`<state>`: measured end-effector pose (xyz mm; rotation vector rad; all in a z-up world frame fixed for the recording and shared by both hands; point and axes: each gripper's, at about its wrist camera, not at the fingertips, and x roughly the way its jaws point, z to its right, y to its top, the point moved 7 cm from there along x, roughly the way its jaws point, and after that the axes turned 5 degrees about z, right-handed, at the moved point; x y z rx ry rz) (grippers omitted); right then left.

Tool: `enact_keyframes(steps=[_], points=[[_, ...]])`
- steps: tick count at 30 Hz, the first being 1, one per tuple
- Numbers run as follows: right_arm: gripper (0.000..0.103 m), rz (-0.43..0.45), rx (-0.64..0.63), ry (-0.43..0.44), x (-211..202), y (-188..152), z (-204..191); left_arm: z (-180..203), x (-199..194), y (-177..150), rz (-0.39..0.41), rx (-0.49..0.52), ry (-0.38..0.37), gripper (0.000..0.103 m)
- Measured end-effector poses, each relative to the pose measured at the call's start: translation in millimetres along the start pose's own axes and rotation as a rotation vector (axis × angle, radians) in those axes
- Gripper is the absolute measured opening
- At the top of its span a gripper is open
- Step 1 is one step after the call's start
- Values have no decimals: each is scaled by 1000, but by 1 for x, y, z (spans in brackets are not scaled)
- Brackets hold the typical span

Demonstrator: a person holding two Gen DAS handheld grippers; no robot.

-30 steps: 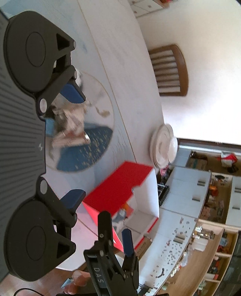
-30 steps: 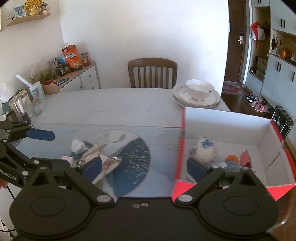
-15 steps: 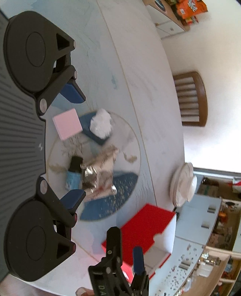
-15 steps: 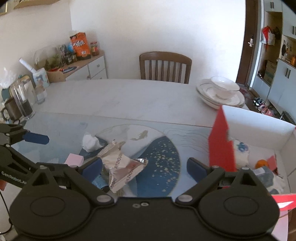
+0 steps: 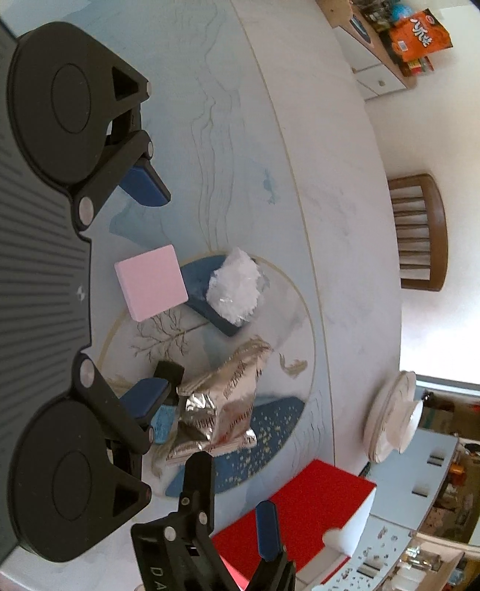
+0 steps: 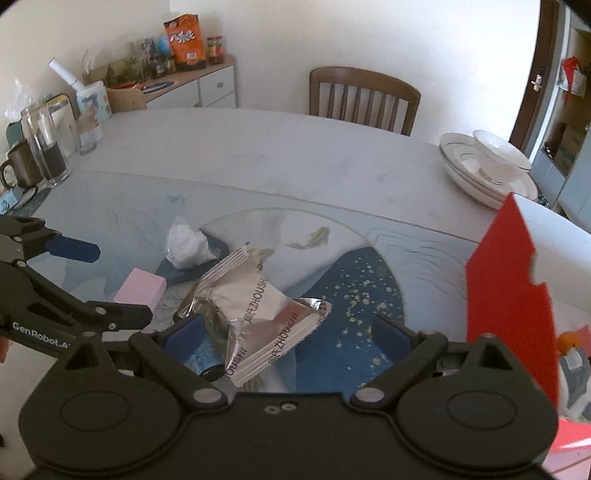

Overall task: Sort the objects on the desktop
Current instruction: 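Grasp the silver foil snack bag with the right gripper while the left gripper grasps the pink note pad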

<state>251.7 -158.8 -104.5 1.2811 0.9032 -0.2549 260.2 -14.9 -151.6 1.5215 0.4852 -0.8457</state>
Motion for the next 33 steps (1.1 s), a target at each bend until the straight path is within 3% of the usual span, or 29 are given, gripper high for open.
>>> enact_keyframes(steps=[21, 30, 33], points=[[89, -45, -112, 62, 50, 11, -17, -10, 30, -13, -60, -14, 54, 100], [70, -91, -110, 46, 71, 14, -18, -11, 31, -12, -49, -16, 71, 98], [68, -104, -73, 46, 74, 10, -11, -10, 30, -12, -43, -8, 69, 92]])
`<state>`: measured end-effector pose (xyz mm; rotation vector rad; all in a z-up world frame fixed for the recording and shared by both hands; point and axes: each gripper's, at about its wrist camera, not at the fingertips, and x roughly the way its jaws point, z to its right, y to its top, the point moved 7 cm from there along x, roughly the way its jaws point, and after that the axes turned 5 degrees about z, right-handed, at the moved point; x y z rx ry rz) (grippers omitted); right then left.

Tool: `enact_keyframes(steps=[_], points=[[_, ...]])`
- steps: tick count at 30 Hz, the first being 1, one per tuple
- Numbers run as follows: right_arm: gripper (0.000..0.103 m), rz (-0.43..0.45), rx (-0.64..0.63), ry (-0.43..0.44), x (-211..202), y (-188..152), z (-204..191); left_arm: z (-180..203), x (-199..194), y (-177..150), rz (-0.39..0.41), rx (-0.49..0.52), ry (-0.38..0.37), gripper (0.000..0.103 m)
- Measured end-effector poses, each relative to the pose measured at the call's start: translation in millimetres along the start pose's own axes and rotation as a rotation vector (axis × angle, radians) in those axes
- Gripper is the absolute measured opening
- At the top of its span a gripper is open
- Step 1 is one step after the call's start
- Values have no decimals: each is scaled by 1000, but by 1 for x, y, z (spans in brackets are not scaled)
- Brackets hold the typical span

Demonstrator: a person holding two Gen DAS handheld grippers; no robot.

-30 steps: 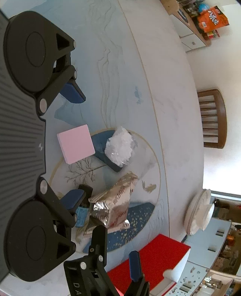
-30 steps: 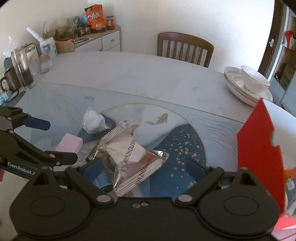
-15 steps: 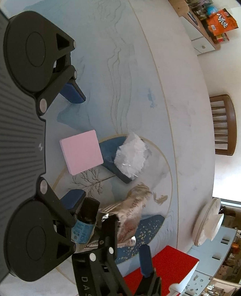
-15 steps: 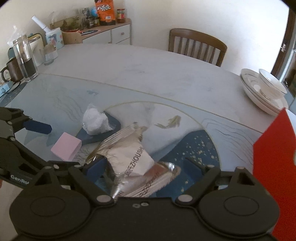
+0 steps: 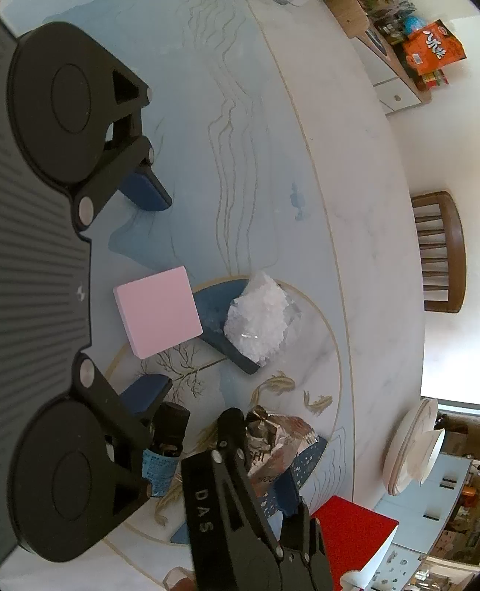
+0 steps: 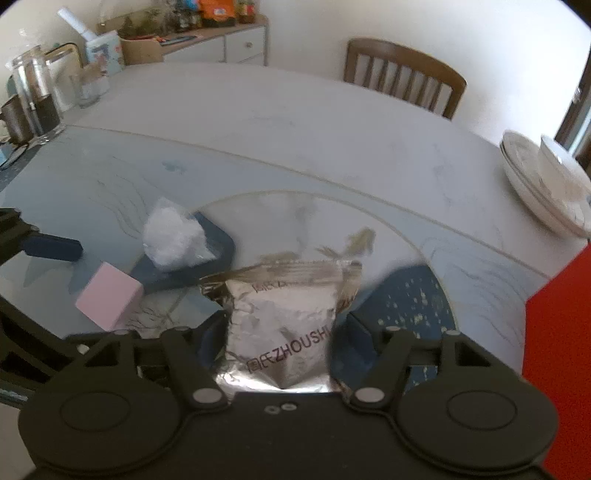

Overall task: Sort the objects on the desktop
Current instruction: 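Grasp the silver foil snack bag with the right gripper while the left gripper grasps the pink note pad, then lift the foil bag and pink pad and carry both over the red box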

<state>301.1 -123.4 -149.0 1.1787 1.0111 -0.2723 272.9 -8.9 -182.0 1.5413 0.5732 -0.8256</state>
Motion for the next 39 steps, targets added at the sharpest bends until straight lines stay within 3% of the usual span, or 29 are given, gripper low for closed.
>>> enact_keyframes(steps=[3, 5, 8, 13, 24, 39], points=[[65, -3, 29, 0, 0, -1, 5, 0, -3, 1, 7, 1, 0, 81], [57, -5, 38, 2, -1, -2, 8, 2, -4, 2, 7, 0, 1, 75], [55, -8, 43, -9, -4, -3, 10, 3, -5, 3, 3, 2, -1, 68], [53, -12, 87, -23, -12, -7, 18, 8, -7, 5, 4, 21, -16, 48], [52, 10, 130, -46, -50, -15, 28, 4, -12, 3, 4, -2, -30, 46], [51, 27, 151, -53, -93, -30, 26, 18, -48, 5, 54, -9, -73, 46]])
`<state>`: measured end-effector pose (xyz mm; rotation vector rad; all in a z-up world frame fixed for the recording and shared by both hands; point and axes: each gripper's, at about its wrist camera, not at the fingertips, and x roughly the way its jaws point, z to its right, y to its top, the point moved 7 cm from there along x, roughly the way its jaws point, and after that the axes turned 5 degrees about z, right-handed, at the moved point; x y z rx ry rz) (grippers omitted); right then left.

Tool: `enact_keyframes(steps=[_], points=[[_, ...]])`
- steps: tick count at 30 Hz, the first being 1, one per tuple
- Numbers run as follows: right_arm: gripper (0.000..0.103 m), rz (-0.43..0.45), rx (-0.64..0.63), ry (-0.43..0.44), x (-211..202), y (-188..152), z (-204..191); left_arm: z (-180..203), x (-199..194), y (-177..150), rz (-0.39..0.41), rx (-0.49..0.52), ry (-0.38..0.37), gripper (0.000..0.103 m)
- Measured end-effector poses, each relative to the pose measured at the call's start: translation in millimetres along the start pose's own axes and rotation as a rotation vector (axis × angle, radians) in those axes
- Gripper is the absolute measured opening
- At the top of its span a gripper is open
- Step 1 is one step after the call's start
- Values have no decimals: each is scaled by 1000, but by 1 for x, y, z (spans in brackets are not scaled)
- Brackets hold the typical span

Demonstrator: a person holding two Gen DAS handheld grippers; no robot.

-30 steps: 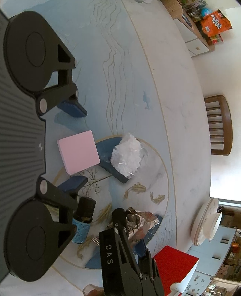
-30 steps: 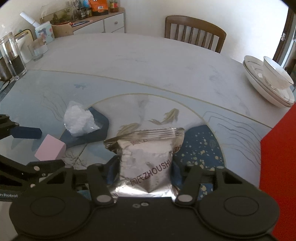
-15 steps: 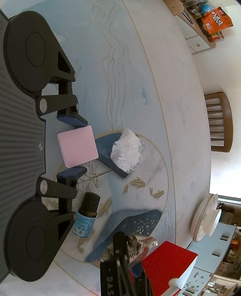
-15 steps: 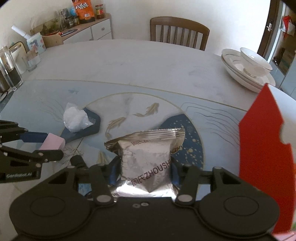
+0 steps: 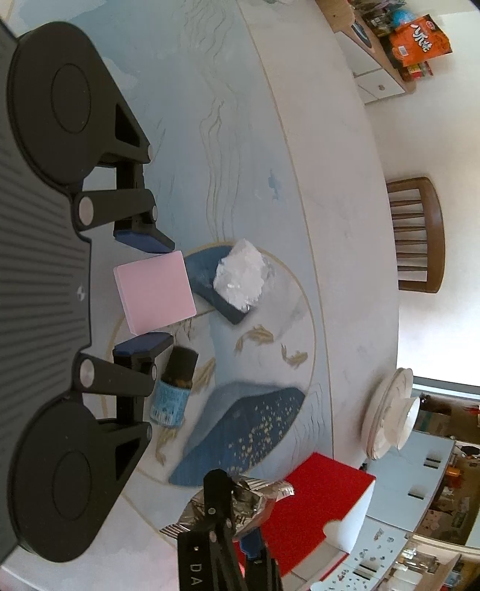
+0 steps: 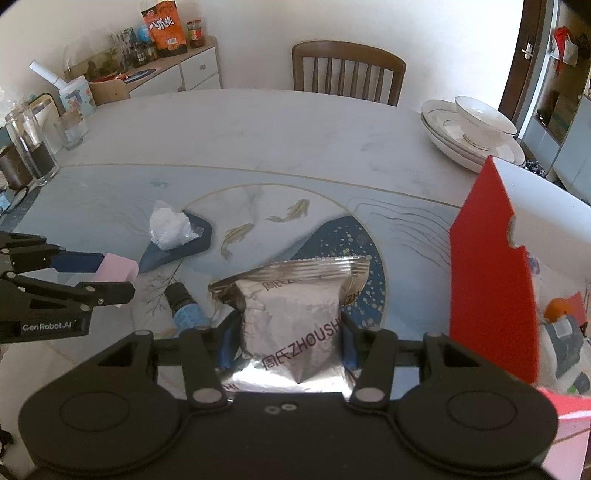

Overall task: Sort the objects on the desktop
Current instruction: 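Lift the foil bag and pink pad and carry both over the red box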

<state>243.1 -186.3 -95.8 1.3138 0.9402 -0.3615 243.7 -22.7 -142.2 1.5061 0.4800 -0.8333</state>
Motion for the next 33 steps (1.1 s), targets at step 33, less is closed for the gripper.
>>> enact_keyframes(steps=[33], points=[[51, 135, 120, -44, -121, -6, 101, 155, -51, 72, 141, 133, -231, 46]])
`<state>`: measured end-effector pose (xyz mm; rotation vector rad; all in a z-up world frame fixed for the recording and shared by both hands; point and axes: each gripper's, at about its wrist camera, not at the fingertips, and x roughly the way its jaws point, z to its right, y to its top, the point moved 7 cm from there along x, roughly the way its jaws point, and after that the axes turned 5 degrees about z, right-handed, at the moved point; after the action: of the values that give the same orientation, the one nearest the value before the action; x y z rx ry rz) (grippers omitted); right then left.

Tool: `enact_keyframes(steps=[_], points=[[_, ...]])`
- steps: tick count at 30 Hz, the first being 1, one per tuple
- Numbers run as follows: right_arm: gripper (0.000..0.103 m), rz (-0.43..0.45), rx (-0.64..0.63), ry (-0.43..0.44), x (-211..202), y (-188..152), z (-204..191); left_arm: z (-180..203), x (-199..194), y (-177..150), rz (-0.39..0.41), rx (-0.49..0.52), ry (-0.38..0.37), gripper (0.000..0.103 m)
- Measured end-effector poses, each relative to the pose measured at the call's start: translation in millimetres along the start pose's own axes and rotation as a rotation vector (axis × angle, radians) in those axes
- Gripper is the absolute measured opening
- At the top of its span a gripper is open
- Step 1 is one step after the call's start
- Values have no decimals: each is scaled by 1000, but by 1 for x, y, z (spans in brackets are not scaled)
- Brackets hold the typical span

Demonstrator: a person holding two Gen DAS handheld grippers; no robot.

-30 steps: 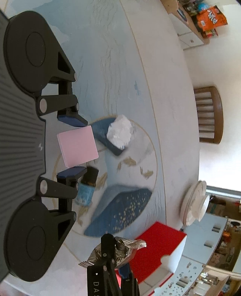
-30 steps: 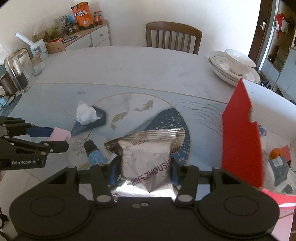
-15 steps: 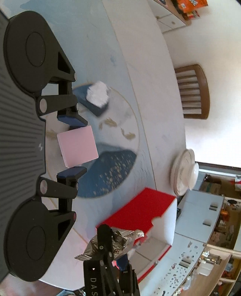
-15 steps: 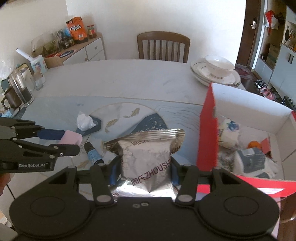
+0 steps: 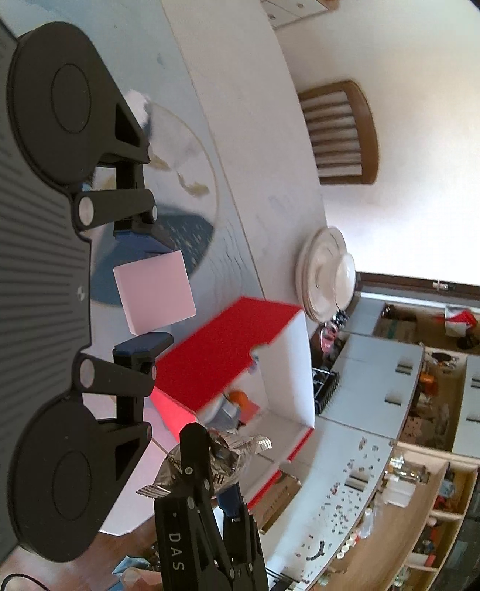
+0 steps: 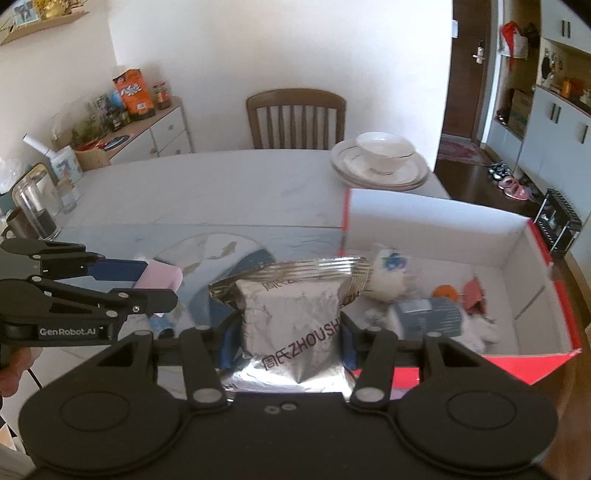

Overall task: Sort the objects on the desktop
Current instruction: 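Lift the foil bag and pink pad and carry both over the red box, then lower the foil bag and pink pad into the red box with both grippers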

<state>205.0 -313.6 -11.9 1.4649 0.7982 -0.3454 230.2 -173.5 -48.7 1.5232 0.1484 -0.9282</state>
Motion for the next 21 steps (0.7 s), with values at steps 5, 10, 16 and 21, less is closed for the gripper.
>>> enact_keyframes(steps=[5, 10, 16, 21], points=[[51, 14, 15, -21, -7, 2, 29, 27, 12, 14, 12, 21, -19, 46], [51, 25, 25, -39, -12, 3, 57, 51, 25, 28, 20, 33, -33, 46], [51, 28, 26, -50, -12, 4, 91, 77, 42, 41, 23, 48, -40, 46], [51, 31, 19, -67, -11, 5, 117, 99, 61, 50, 16, 62, -46, 46]])
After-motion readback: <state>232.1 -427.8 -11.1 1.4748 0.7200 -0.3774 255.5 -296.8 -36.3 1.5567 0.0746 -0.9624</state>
